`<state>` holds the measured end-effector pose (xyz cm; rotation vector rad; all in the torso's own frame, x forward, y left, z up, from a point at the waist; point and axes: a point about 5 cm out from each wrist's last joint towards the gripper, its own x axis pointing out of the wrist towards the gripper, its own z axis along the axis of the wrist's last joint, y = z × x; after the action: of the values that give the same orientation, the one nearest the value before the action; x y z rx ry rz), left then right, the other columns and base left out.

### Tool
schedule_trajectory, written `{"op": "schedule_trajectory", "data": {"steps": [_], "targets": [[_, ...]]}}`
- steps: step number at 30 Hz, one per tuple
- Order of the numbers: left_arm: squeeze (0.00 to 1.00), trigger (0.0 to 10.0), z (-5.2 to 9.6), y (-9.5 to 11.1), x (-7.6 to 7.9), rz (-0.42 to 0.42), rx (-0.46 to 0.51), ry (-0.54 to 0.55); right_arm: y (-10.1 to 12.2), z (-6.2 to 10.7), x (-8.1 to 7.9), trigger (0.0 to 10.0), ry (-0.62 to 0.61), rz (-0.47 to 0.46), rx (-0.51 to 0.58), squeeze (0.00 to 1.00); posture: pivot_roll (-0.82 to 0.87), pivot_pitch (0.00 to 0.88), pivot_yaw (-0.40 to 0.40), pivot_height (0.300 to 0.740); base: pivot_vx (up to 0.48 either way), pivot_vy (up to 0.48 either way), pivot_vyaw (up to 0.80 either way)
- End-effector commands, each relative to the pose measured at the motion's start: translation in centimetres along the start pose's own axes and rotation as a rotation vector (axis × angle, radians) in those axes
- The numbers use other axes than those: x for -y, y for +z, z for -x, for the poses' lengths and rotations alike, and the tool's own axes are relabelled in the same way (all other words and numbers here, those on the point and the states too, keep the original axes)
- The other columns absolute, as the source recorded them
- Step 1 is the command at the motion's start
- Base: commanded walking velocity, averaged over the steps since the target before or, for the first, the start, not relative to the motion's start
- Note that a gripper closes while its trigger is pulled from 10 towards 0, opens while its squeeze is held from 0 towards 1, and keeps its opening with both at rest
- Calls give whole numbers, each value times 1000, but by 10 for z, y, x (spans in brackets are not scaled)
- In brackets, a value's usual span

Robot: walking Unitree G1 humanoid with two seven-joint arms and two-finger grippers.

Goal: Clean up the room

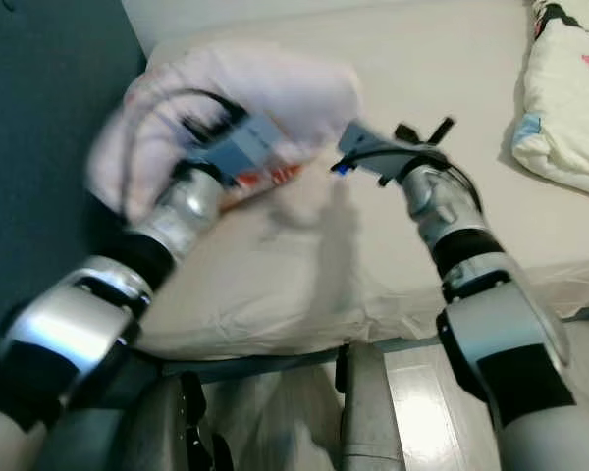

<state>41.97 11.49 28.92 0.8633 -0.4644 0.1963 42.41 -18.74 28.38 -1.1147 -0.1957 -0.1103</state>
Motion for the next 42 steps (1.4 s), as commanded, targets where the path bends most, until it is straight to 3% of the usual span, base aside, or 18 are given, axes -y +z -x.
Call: {"op": "schedule_trajectory", "data": {"steps": [1, 3, 7, 8, 11, 13, 14, 15, 17, 19, 21, 24, 28, 32, 33, 35, 36, 42], "targets": [[0, 0, 19, -24, 23, -3, -51, -134, -7, 10, -37, 10000, 143, -136, -27, 0, -109, 371, 20, 578, 0, 0, 0], [0, 0, 50, -56, 50, -5, -123, -342, -12, 23, -74, 10000, 266, -257, -45, 0, -94, 371, 15, 578, 0, 0, 0], [0, 0, 71, -78, 60, -20, -159, -429, -12, 31, -92, 10000, 317, -296, -42, 0, -92, 371, 9, 578, 0, 0, 0], [0, 0, 92, -96, 68, -7, -186, -508, -12, 39, -108, 10000, 350, -361, -48, 0, -88, 368, 11, 578, 0, 0, 0], [0, 0, 141, -121, 81, 164, -198, -701, -13, 55, -134, 10000, 369, -516, -78, 0, -83, 367, 5, 578, 0, 0, 0], [0, 0, 141, -121, 81, 164, -198, -701, -13, 55, -134, 10000, 369, -516, -78, 0, -83, 367, 5, 578, 0, 0, 0], [0, 0, 162, -127, 85, 246, -185, -781, -14, 60, -141, 10000, 360, -581, -94, 0, -71, 363, -3, 578, 0, 0, 0], [0, 0, 162, -127, 85, 246, -185, -781, -14, 60, -141, 10000, 360, -581, -94, 0, -71, 363, -3, 578, 0, 0, 0], [0, 0, 209, -138, 81, 425, -188, -936, -10, 71, -154, 10000, 345, -738, -90, 0, -68, 354, -14, 578, 0, 0, 0], [0, 0, 209, -138, 81, 425, -188, -936, -10, 71, -154, 10000, 345, -738, -90, 0, -68, 354, -14, 578, 0, 0, 0], [0, 902, 248, -136, 60, 559, -175, -1059, -5, 88, -166, 10000, 366, -851, -30, 0, -67, 347, -18, 578, 0, 0, 0], [0, 235, 272, -130, 41, 632, -173, -1179, 0, 104, -172, 10000, 388, -890, 44, 0, -61, 346, -23, 578, 0, 0, 0], [0, 0, 277, -135, 28, 630, -178, -1223, 6, 115, -171, 10000, 404, -904, 117, 0, -60, 346, -25, 578, 0, 0, 0], [0, 0, 244, -153, 22, 502, -171, -980, 21, 124, -161, 10000, 393, -882, 256, 0, -61, 356, -23, 578, 0, 0, 0], [0, 0, 228, -153, 26, 488, -156, -875, 26, 123, -157, 10000, 384, -848, 309, 0, -68, 355, -21, 578, 0, 0, 0], [0, 0, 228, -153, 26, 488, -156, -875, 26, 123, -157, 10000, 384, -848, 309, 0, -68, 355, -21, 578, 0, 0, 0], [0, 0, 206, -138, 38, 510, -136, -796, 33, 117, -152, 10000, 372, -740, 369, 0, -82, 360, -18, 578, 0, 0, 0], [0, 0, 186, -120, 60, 479, -136, -788, 32, 103, -154, 10000, 404, -635, 355, 0, -99, 363, -20, 578, 0, 0, 0]]}}
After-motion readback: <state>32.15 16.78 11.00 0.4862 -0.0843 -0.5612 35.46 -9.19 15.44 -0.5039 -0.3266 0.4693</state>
